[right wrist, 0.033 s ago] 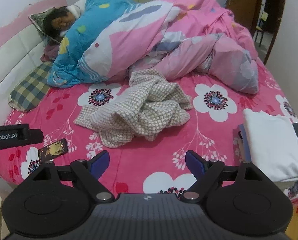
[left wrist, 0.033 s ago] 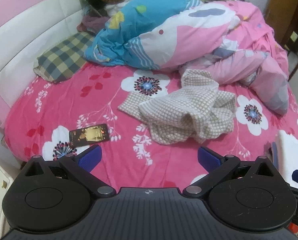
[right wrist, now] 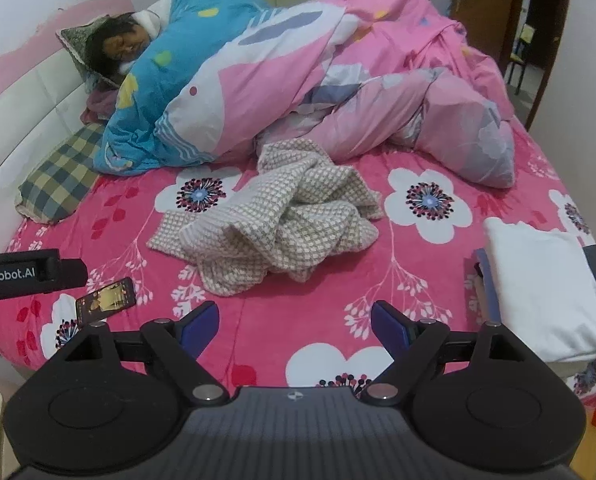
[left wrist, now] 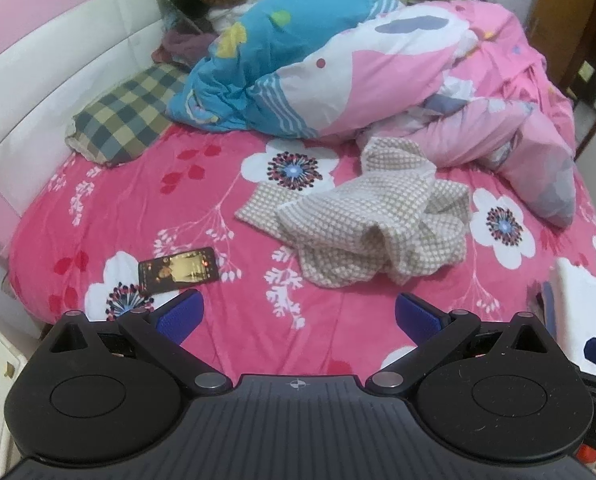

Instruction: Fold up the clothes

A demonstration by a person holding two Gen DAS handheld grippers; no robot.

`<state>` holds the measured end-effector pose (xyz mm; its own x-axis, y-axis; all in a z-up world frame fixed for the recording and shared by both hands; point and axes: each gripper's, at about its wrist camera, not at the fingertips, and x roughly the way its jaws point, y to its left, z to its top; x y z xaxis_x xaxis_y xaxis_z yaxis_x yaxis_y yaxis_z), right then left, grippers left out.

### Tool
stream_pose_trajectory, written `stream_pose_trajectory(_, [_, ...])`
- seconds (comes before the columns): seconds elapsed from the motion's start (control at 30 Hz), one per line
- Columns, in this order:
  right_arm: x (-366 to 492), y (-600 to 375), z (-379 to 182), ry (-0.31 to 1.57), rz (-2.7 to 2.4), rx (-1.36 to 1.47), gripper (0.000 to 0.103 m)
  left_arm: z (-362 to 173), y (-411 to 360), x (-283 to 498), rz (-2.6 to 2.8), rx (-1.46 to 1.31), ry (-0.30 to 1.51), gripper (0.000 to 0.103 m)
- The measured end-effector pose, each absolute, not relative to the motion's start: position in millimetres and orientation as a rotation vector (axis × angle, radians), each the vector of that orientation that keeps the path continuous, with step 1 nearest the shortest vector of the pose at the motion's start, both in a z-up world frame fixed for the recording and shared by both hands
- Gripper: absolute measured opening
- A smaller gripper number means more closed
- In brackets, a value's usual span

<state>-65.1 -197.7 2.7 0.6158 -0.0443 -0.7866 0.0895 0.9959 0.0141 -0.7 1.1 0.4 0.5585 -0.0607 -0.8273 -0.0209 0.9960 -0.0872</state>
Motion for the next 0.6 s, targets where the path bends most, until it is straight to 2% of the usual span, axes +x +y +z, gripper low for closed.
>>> stream_pose_trajectory(0.6, [-83,-183,17,0.894,-0.116,0.102,0.088,10,23,-24,-0.036,-0.073,0.942,0.103])
